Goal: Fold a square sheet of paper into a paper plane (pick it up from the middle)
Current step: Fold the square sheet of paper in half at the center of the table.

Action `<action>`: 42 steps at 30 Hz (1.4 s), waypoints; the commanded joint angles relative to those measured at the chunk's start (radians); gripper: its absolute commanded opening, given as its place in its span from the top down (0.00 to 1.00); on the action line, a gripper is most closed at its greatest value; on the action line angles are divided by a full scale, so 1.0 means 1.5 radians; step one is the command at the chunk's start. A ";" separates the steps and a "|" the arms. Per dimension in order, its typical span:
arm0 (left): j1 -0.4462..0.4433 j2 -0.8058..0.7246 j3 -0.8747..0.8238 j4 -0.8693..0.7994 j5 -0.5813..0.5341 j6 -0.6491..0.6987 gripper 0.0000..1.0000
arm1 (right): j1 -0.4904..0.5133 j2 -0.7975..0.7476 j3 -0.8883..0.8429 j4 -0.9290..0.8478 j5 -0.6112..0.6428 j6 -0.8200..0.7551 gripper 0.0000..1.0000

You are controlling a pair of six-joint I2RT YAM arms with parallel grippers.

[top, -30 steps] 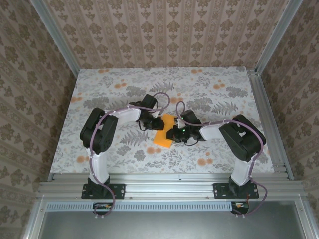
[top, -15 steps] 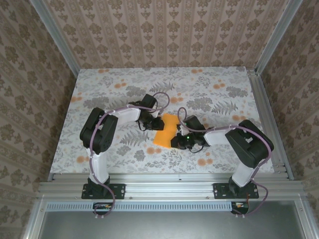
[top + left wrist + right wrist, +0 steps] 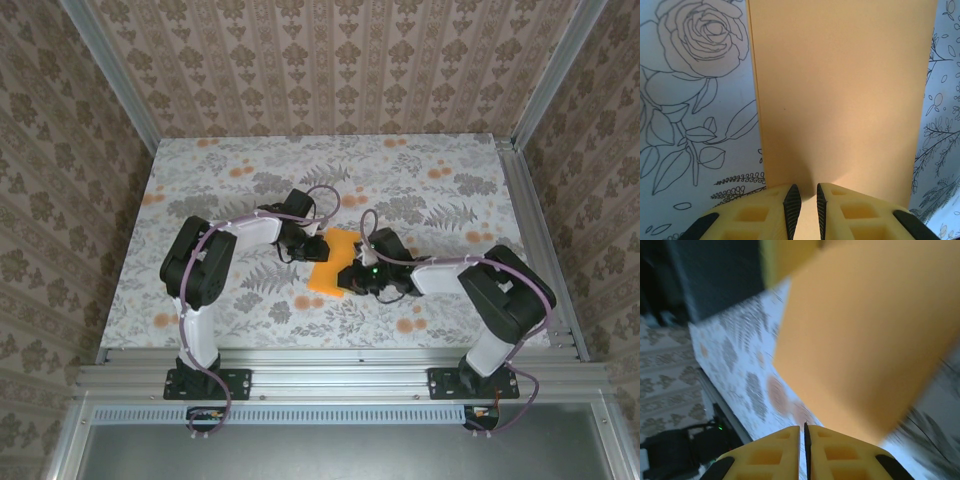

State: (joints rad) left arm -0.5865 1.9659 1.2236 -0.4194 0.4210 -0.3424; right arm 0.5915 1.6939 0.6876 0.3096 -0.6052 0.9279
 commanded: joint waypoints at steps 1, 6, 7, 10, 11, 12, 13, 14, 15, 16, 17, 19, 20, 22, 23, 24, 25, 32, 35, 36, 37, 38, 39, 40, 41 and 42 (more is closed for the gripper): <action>0.014 0.037 -0.045 -0.092 -0.073 0.016 0.76 | 0.010 0.049 0.039 0.034 0.012 0.034 0.85; 0.016 0.034 -0.045 -0.091 -0.074 0.018 0.76 | 0.025 0.078 0.068 -0.077 0.031 -0.024 0.85; 0.016 0.033 -0.045 -0.091 -0.074 0.018 0.76 | 0.026 0.080 0.064 -0.090 0.032 -0.029 0.85; 0.017 0.031 -0.047 -0.091 -0.075 0.017 0.76 | 0.030 0.069 0.049 -0.136 0.039 -0.052 0.85; 0.018 0.030 -0.048 -0.091 -0.076 0.018 0.76 | 0.032 0.063 0.040 -0.151 0.042 -0.059 0.85; 0.018 0.030 -0.050 -0.091 -0.076 0.018 0.76 | 0.032 0.058 0.033 -0.160 0.044 -0.064 0.84; 0.019 0.030 -0.052 -0.091 -0.076 0.018 0.76 | 0.034 0.054 0.024 -0.173 0.045 -0.070 0.84; 0.020 0.031 -0.053 -0.090 -0.077 0.018 0.76 | 0.035 0.049 0.015 -0.182 0.048 -0.074 0.84; 0.021 0.030 -0.053 -0.089 -0.077 0.018 0.76 | 0.036 0.045 0.006 -0.188 0.050 -0.077 0.84; 0.022 0.031 -0.055 -0.090 -0.077 0.019 0.76 | 0.037 0.041 -0.003 -0.197 0.053 -0.081 0.84; 0.023 0.031 -0.054 -0.091 -0.077 0.019 0.76 | 0.038 0.037 -0.012 -0.204 0.057 -0.084 0.84; 0.024 0.031 -0.055 -0.093 -0.078 0.020 0.76 | 0.040 0.029 -0.027 -0.221 0.064 -0.092 0.84; 0.024 0.030 -0.053 -0.094 -0.078 0.022 0.76 | 0.040 0.024 -0.034 -0.228 0.068 -0.094 0.84; 0.025 0.030 -0.052 -0.097 -0.078 0.023 0.76 | 0.039 0.014 -0.047 -0.236 0.073 -0.097 0.84; 0.026 0.030 -0.049 -0.099 -0.078 0.025 0.76 | 0.038 0.011 -0.053 -0.238 0.075 -0.097 0.84; 0.026 0.030 -0.048 -0.100 -0.077 0.025 0.76 | 0.037 0.007 -0.057 -0.235 0.074 -0.095 0.84; 0.025 0.029 -0.045 -0.101 -0.075 0.024 0.76 | 0.033 0.002 -0.060 -0.230 0.069 -0.093 0.84; 0.022 0.019 -0.024 -0.103 -0.052 0.017 0.76 | 0.004 -0.081 -0.030 -0.157 0.045 -0.036 0.84; 0.020 0.014 -0.012 -0.103 -0.040 0.013 0.75 | 0.000 -0.062 0.015 -0.137 0.054 -0.028 0.84; 0.020 0.013 -0.008 -0.103 -0.036 0.011 0.76 | 0.000 -0.049 0.032 -0.135 0.054 -0.028 0.83; 0.019 0.011 -0.002 -0.104 -0.032 0.010 0.75 | 0.001 -0.032 0.048 -0.129 0.052 -0.026 0.83; 0.018 0.010 0.003 -0.104 -0.030 0.009 0.75 | 0.000 -0.017 0.061 -0.124 0.049 -0.025 0.83; 0.018 0.008 0.006 -0.104 -0.028 0.008 0.75 | 0.001 -0.003 0.072 -0.123 0.049 -0.025 0.83; 0.019 0.006 0.011 -0.104 -0.026 0.007 0.75 | 0.001 0.013 0.084 -0.125 0.049 -0.026 0.83; 0.018 0.007 0.014 -0.104 -0.024 0.007 0.75 | 0.002 0.027 0.092 -0.128 0.050 -0.030 0.83; 0.018 0.007 0.018 -0.105 -0.023 0.006 0.75 | 0.002 0.038 0.100 -0.134 0.051 -0.034 0.83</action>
State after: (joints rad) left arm -0.5678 1.9568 1.2423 -0.4866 0.4259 -0.3386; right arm 0.5953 1.7000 0.8074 0.1234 -0.5415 0.8680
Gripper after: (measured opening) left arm 0.251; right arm 0.166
